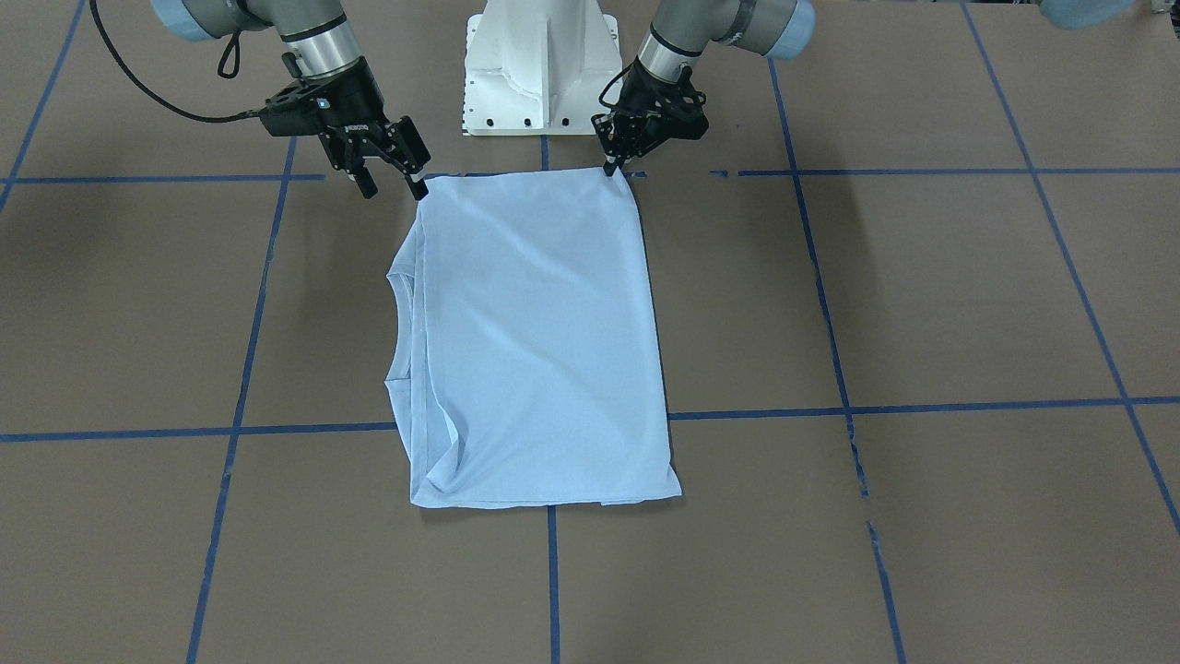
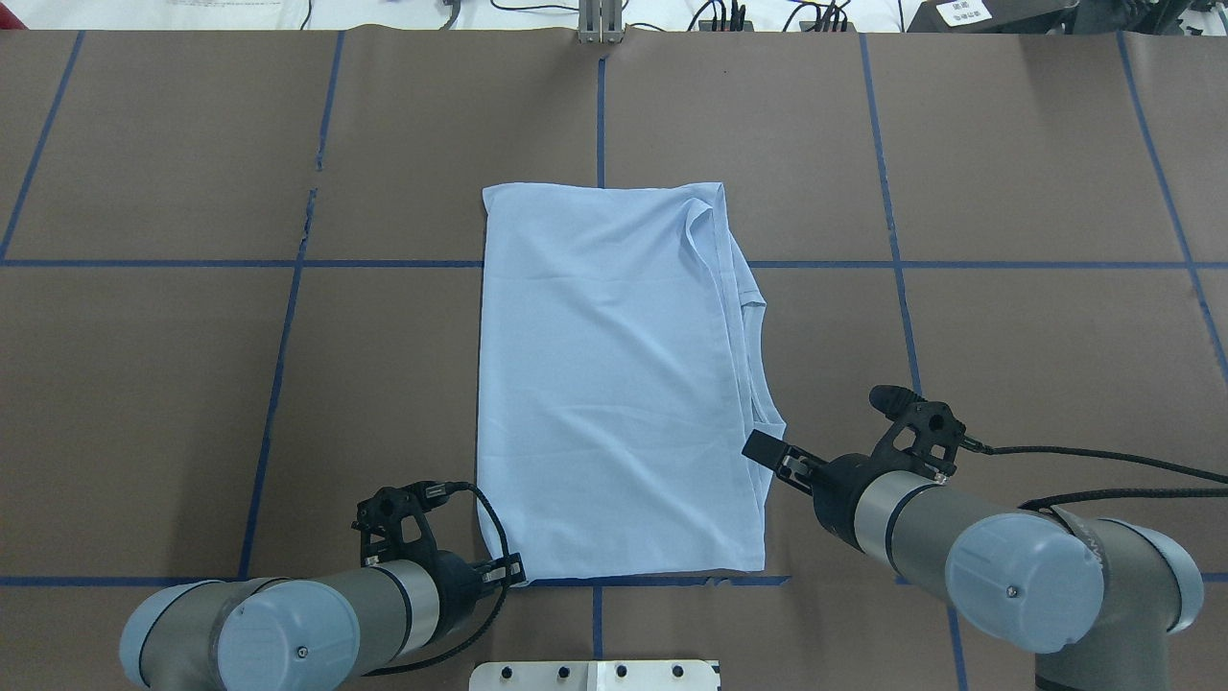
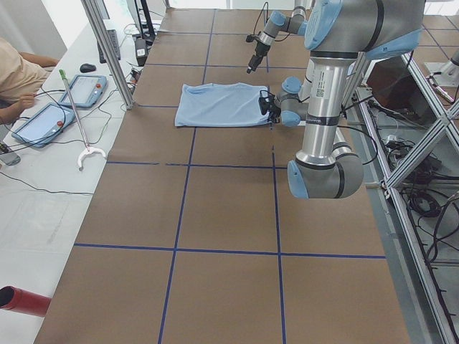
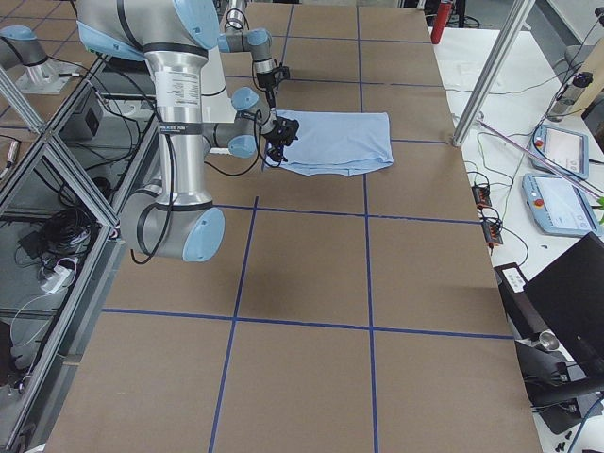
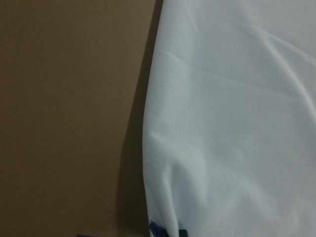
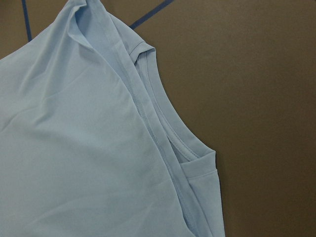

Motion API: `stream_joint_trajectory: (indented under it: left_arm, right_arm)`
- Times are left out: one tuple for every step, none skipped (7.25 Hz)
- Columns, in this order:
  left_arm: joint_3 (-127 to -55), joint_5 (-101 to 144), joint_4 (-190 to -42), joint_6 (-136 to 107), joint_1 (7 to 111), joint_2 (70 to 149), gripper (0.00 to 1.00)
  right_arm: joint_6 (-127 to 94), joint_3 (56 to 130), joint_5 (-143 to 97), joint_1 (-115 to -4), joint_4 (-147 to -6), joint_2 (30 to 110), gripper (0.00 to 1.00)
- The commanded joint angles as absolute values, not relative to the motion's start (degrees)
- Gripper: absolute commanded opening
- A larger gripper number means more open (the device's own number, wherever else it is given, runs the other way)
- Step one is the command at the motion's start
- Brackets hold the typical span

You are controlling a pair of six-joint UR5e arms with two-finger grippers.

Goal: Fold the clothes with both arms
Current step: 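Grasp the near corners of the shirt with the left and right grippers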

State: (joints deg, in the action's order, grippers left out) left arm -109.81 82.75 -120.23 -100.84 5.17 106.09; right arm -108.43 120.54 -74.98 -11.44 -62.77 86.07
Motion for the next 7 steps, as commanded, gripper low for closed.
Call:
stream_joint_trajectory:
  left_arm:
    - [-110.13,82.79,-120.23,-100.81,5.19,106.26,0.00]
    - [-110.13,82.79,-120.32,-100.81,5.19,106.35,0.00]
    - [-110.13,82.79,-120.32,-100.81,5.19,106.61,0.00]
    - [-110.13,82.88,-120.32,-100.81,5.19,106.70,0.00]
    - [-110.13,82.88,-120.41,-100.81,5.19,106.87,0.00]
    - [-110.21,82.79,-120.32,-100.81,5.19,106.96,0.00]
    - [-110.21,82.79,-120.32,-100.81,5.19,106.96,0.00]
  right_arm:
    - [-115.45,120.41,-74.45,-10.38,-72.69,80.20,0.97]
    - [-120.53,120.06,-72.53,-7.59,-81.56,75.37,0.95]
    - [-123.54,119.36,-71.81,-6.34,-85.91,72.97,0.93]
    - [-125.92,118.83,-71.98,-5.37,-88.39,72.69,0.92]
    - [-126.47,116.83,-72.24,-4.58,-88.77,72.60,0.91]
    - [-127.34,115.68,-72.33,-4.05,-88.77,72.60,0.91]
    - [-127.35,115.32,-72.33,-3.69,-88.86,72.51,0.92]
